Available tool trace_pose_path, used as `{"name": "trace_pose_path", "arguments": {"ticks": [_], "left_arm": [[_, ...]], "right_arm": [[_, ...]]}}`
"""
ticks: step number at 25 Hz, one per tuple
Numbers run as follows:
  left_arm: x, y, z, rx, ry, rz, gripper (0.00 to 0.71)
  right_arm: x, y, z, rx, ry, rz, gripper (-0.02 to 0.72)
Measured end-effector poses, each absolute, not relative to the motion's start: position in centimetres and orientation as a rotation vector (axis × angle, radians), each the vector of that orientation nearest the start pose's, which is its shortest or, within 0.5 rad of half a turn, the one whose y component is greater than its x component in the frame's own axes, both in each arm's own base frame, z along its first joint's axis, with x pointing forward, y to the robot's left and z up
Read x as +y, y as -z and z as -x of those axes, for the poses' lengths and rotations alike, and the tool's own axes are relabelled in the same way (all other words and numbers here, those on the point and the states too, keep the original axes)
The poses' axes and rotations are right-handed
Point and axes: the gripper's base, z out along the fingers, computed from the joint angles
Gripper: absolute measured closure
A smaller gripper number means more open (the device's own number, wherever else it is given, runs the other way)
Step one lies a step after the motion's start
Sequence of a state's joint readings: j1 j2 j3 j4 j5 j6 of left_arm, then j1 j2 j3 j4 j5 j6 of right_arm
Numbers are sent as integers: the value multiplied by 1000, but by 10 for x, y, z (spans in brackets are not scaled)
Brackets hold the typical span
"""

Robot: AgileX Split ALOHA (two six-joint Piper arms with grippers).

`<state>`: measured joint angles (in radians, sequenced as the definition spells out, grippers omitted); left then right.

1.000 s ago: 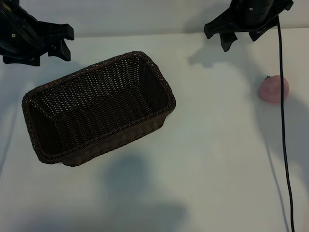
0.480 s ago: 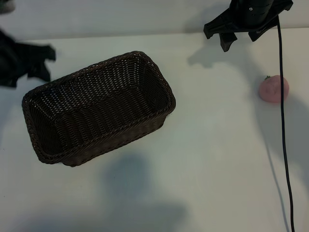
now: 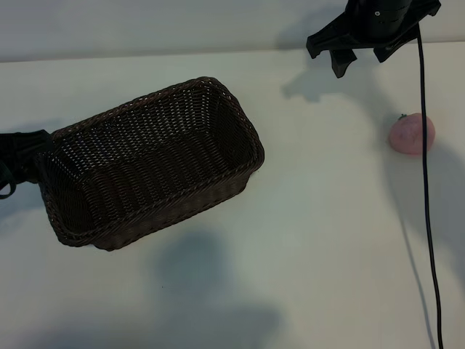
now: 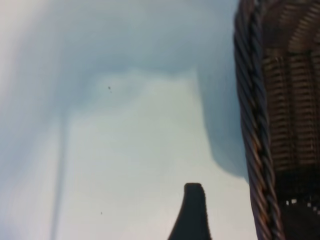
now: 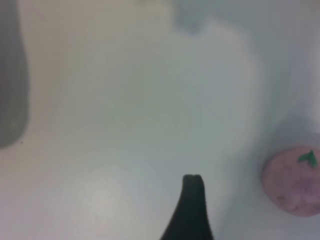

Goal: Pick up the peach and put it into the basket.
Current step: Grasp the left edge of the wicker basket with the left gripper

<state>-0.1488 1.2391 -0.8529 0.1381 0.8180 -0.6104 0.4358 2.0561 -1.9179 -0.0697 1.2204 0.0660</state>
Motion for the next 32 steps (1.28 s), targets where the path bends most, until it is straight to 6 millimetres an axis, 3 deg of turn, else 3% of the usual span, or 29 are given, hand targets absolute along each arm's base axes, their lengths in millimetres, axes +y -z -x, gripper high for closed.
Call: {"name": "trace_pose_path", "arguments": {"ticks": [18,32], "left_arm": [[-35,-207,-271,2728,88,610,123],[-39,-164,-287,2809,82,633,123]], "right_arm": [[182,-277,-405,2783,-15,540,104],[182,-277,-405,2783,-15,540,104]]}}
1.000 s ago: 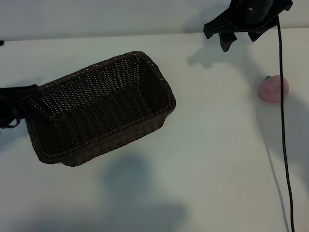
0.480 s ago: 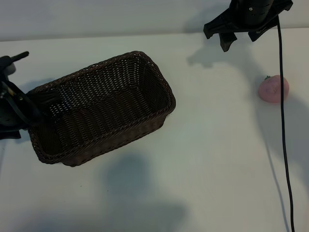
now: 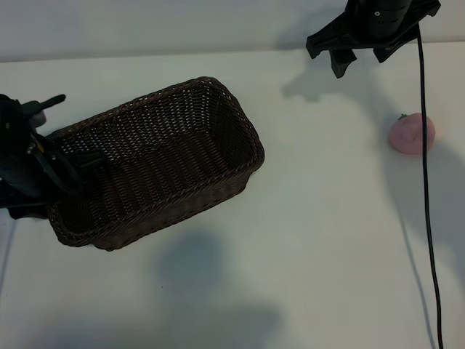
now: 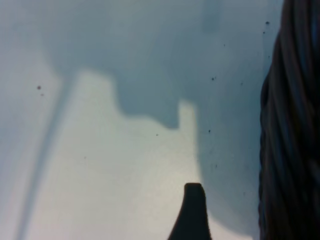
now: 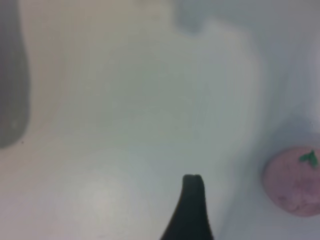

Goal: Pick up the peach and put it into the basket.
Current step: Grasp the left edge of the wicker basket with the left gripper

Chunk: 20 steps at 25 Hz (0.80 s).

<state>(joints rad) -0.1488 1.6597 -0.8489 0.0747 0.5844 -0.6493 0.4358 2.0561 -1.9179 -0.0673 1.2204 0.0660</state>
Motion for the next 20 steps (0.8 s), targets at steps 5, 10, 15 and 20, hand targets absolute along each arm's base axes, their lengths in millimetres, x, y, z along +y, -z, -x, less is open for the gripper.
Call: {"name": "trace_pose_path", "arguments": {"ticks": [5,10,15,20], "left_arm": [[-42,-152,-290,2829,106,631,123],[-43,-147,-292,2836,115,633,141],[-43,-147,-292,2837,114,632,273],[-43,-147,-292,2840,116,625,472]], "right_arm": [[182,-277,-405,2783,-15,540,104],[182,-277,-405,2783,-15,540,104],[182,-277,-405,2783,-15,540,104],[182,-277,-405,2783,-15,540,104]]}}
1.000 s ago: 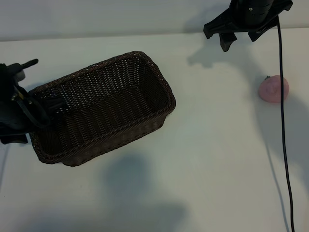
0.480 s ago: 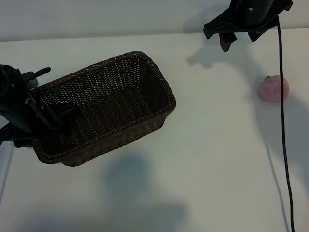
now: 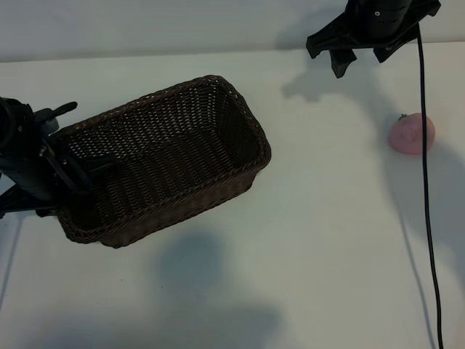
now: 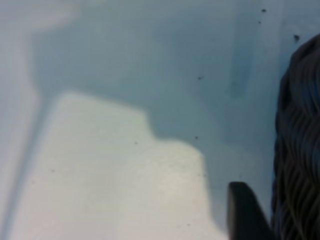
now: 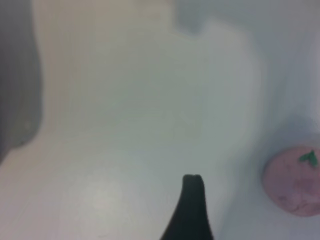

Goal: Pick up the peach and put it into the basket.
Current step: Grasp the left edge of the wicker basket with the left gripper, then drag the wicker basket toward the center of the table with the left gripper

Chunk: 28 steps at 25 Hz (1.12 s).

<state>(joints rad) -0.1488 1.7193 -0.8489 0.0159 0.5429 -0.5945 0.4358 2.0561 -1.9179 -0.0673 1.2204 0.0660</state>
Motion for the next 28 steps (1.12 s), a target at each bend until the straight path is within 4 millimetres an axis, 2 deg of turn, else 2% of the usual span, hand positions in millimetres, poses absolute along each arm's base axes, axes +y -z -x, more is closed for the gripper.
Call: {"name": "trace_pose_path", "arguments": {"ticks": [2,12,16,28], "left_arm": [[-44,-147,-292,2835,132,638,521],[-44,-150,-292,2830,141,601,529],[-42,-162,-292,2792,183,603,592],[-16,-201,-283,2709,416,518,604]], "right_arm": [[182,-277,-405,2783,-15,540,104],[182,-277,-405,2783,-15,540,104],[182,-277,-405,2783,-15,540,104],[182,-277,-405,2784,-16,540,104]]}}
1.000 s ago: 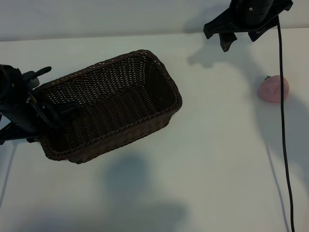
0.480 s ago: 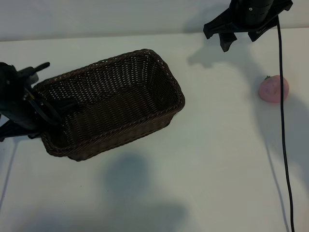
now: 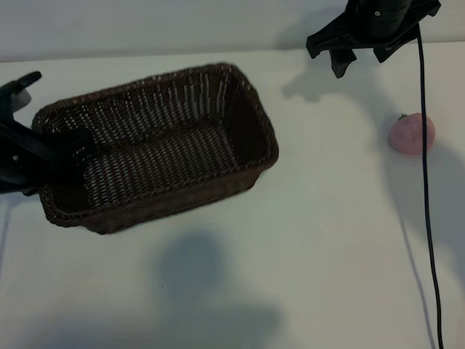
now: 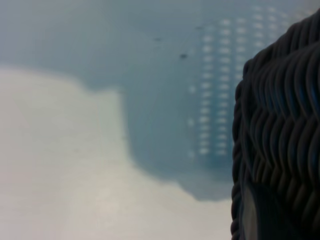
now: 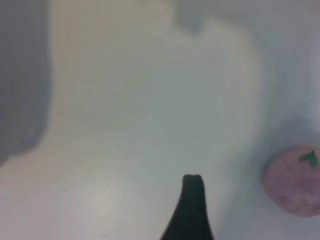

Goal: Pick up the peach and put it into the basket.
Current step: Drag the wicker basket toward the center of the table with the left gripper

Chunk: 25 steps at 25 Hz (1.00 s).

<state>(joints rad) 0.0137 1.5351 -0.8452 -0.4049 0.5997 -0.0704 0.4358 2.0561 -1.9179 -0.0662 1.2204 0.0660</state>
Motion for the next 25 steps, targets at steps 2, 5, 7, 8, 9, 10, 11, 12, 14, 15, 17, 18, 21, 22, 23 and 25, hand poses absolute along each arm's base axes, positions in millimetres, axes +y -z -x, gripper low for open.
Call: {"name": "trace_pose_path", "arguments": {"ticks": [2,5,7,8,9,10,11,12,14,15,17,18,21,22,23,25], "left_arm": [[-16,-206,-285,2711,433,474,604],[-16,-214,-288,2719,432,412,603],[-15,-221,-293,2716,426,378,604],[-15,-224,-296,2721,423,364,604],[-15,-227,-299,2720,421,350,604],[-15,-230,-304,2724,418,335,604],[-15,-233,-308,2727,417,320,604],[-15,-235,-312,2731,416,306,605],[-15,-239,-321,2731,418,283,606],[-16,-240,-325,2728,419,273,606],[-19,-242,-332,2722,423,255,606],[-22,-243,-336,2722,424,242,606],[-35,-237,-347,2738,434,185,605],[-41,-233,-350,2750,438,163,605],[-47,-230,-353,2761,443,144,605],[-57,-221,-360,2784,449,122,605]], "right_arm": [[182,-277,-405,2784,-18,540,104],[183,-277,-405,2784,-20,539,104],[183,-277,-405,2786,-27,538,104],[183,-277,-405,2786,-28,538,104],[183,-277,-405,2787,-33,537,104],[184,-277,-404,2788,-38,536,104],[184,-277,-404,2789,-41,535,104],[184,-277,-404,2789,-41,535,104],[184,-277,-404,2789,-41,535,104],[184,-277,-404,2789,-41,535,104],[184,-277,-404,2789,-41,535,104],[184,-277,-404,2789,-41,535,104],[184,-277,-404,2789,-41,535,104],[184,-277,-404,2789,-41,535,104],[184,-277,-404,2789,-41,535,104],[184,-277,-404,2789,-41,535,104]]}}
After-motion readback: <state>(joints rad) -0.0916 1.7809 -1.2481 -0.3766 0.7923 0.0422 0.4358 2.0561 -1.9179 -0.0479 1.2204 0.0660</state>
